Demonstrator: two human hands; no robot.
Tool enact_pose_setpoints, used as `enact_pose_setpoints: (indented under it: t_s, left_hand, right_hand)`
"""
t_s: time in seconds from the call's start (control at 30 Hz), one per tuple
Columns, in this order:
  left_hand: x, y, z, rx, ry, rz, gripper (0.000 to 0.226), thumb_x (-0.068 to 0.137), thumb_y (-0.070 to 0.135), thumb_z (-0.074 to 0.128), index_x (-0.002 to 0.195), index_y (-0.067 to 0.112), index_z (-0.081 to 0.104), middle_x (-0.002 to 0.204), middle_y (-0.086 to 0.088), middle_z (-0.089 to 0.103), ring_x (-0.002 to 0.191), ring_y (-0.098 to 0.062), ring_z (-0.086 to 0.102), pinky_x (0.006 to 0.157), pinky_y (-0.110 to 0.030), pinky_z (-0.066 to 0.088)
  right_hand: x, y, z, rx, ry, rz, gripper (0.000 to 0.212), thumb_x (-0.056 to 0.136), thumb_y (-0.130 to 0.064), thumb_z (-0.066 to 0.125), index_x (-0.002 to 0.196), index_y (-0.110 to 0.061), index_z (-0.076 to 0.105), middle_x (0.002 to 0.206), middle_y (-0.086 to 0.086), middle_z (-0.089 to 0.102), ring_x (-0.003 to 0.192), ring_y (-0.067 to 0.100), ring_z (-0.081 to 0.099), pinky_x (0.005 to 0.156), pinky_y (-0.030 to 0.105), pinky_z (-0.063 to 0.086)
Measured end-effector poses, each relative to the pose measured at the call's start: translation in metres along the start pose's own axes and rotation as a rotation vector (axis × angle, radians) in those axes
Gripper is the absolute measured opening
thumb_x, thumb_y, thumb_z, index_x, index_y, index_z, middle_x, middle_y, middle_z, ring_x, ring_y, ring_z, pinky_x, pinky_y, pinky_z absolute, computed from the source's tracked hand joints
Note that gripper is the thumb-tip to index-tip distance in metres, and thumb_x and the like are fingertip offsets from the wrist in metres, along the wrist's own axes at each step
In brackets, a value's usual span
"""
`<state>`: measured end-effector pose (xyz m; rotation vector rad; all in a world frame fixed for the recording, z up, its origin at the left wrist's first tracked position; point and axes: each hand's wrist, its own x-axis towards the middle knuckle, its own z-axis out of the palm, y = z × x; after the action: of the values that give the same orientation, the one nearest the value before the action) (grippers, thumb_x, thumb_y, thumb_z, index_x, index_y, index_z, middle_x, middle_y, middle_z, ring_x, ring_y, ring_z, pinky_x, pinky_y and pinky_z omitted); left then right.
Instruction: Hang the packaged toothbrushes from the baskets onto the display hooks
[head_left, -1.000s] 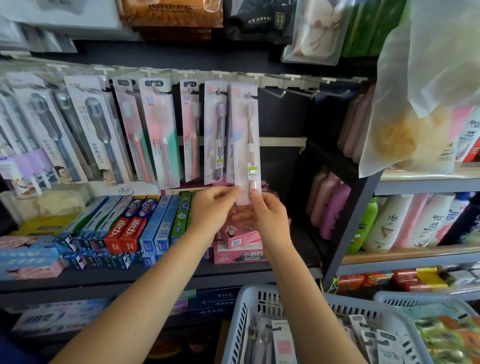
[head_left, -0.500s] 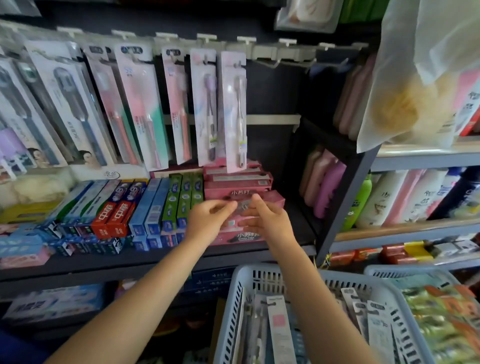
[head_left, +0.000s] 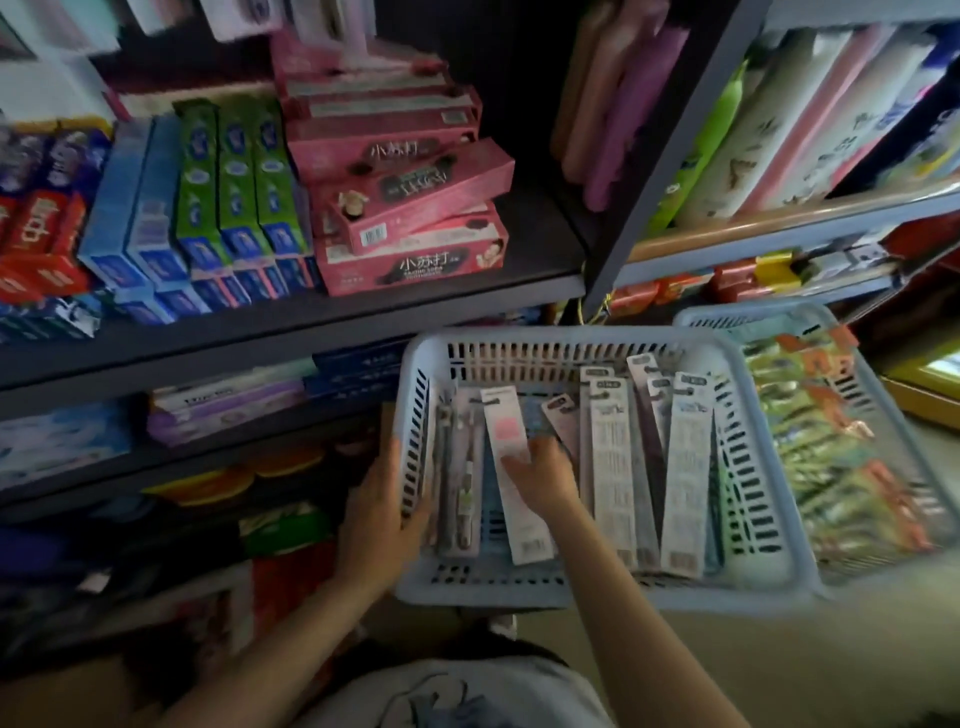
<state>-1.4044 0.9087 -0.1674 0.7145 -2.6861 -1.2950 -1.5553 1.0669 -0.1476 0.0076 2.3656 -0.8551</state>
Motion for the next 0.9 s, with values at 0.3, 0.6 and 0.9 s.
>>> enact_pose_setpoints:
  t_s: [0.3,0.6,0.9]
  left_hand:
    - [-0.008,-0.011,-0.001,0.074,-0.042,-0.02,0.079,0.103,0.039,0.049,0.161,0.035,-0.004,0.159,-0.005,0.034,0.137,-0.02,0.043,0.103,-0.032,0.044]
    - [-0.018,-0.019,-0.001,0.01,-0.059,-0.014,0.077,0.095,0.063,0.029,0.159,0.042,-0.009,0.158,-0.005,0.038,0.135,-0.019,0.046,0.105,-0.043,0.047]
    - [-0.018,-0.019,-0.003,0.034,-0.067,-0.003,0.075,0.105,0.047,0.039,0.159,0.037,-0.013,0.168,-0.002,0.017,0.15,-0.018,0.025,0.116,-0.032,0.027]
  right_hand:
    - [-0.007,0.001,0.04,0.045,-0.13,0.011,0.015,0.101,-0.026,0.056,0.101,-0.011,0.061,0.088,0.004,0.06,0.07,0.014,0.054,0.054,0.024,0.038]
    - [-0.007,-0.027,0.053,0.275,-0.163,0.096,0.059,0.087,-0.043,0.077,0.125,-0.007,0.049,0.102,0.001,0.056,0.084,0.012,0.058,0.072,0.027,0.051]
    - [0.018,-0.018,0.082,0.3,-0.206,0.116,0.12,0.043,-0.081,0.073,0.138,-0.009,0.056,0.133,0.008,0.063,0.114,0.026,0.066,0.096,0.043,0.057]
